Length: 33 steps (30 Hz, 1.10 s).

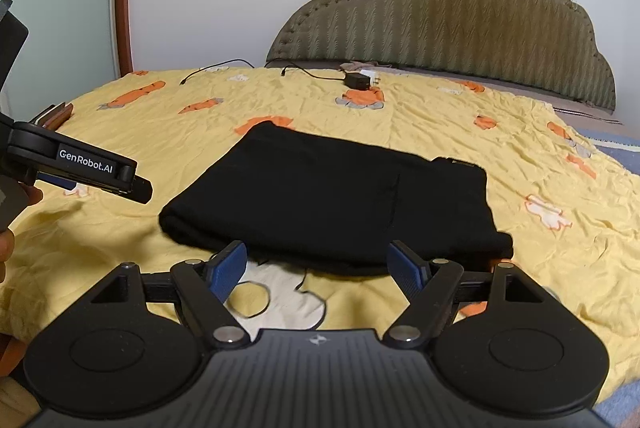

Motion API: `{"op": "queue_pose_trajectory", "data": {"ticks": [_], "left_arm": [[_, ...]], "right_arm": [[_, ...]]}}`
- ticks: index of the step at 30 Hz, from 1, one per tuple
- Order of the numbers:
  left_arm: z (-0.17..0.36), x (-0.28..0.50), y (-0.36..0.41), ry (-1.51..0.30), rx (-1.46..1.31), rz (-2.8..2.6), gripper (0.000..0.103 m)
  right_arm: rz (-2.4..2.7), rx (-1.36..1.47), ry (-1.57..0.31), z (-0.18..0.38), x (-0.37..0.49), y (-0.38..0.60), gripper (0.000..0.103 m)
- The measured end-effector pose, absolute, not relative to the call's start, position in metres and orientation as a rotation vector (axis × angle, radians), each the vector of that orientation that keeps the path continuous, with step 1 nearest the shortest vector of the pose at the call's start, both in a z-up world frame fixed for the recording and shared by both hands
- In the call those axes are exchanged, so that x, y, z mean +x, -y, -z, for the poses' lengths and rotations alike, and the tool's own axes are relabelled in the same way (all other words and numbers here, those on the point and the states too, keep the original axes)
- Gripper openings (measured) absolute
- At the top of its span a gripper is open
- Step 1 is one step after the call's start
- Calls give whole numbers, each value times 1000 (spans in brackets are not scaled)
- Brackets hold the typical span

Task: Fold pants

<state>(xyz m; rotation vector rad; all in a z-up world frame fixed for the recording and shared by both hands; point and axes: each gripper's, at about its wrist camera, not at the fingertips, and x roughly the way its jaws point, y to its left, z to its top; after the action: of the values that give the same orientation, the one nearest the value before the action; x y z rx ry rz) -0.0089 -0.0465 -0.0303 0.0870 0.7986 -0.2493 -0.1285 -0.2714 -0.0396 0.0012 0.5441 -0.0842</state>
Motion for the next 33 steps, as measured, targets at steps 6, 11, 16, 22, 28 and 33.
{"op": "queue_pose_trajectory", "data": {"ticks": [6, 11, 16, 22, 28, 33], "left_arm": [[29, -22, 33, -780, 87, 209, 103], [29, -26, 16, -783, 74, 175, 103], [31, -30, 1, -785, 74, 144, 103], [35, -31, -13, -797, 57, 112, 103], [36, -27, -23, -805, 40, 100, 103], [36, -23, -30, -808, 21, 97, 103]], "right_arm": [[39, -7, -541, 39, -136, 251, 77], [-22, -23, -537, 39, -137, 229, 77], [-62, -41, -545, 42, -137, 213, 77], [-81, -56, -550, 44, -140, 202, 77], [-88, -69, -552, 43, -138, 198, 77], [-100, -84, -556, 42, -133, 190, 77]]}}
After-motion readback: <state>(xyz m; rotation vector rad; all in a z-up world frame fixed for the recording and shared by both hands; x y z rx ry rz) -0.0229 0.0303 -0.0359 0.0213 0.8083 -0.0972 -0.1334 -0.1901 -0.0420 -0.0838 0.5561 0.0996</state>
